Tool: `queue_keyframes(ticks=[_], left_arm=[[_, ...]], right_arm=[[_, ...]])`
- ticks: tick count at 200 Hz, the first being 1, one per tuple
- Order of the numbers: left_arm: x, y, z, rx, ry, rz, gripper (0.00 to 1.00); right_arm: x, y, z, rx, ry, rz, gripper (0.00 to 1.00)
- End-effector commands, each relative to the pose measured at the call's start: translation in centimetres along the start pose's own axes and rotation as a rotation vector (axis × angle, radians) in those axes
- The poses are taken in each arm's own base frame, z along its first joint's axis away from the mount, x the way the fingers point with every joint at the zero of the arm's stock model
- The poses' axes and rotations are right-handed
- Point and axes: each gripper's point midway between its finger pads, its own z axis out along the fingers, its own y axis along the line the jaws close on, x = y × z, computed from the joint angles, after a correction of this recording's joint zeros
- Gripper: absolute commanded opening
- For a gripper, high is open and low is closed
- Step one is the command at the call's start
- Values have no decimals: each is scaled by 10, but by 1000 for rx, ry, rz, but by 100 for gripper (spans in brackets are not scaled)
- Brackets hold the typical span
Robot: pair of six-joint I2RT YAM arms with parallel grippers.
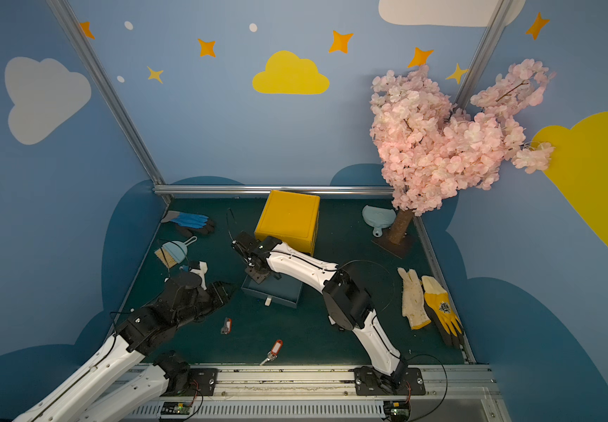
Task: Take the keys out of the drawer
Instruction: Pick up the key from the drawer.
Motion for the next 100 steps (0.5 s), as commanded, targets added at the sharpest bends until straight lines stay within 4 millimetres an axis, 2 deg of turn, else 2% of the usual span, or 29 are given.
queue_keyframes(ticks=[1, 31, 82, 100], left_arm=[[3, 8, 0, -26, 1, 1, 42], [1, 8, 0, -25, -8, 2, 42], [-2, 4, 0, -19, -16, 2, 42], [-1, 4, 0, -19, -15, 2, 42]], right_arm=[[23, -3, 3, -7, 74, 12, 28], [19, -9, -9, 3, 51, 29, 14], [10, -13, -27, 0, 7, 46, 6], [7, -13, -33, -5, -7, 49, 0]])
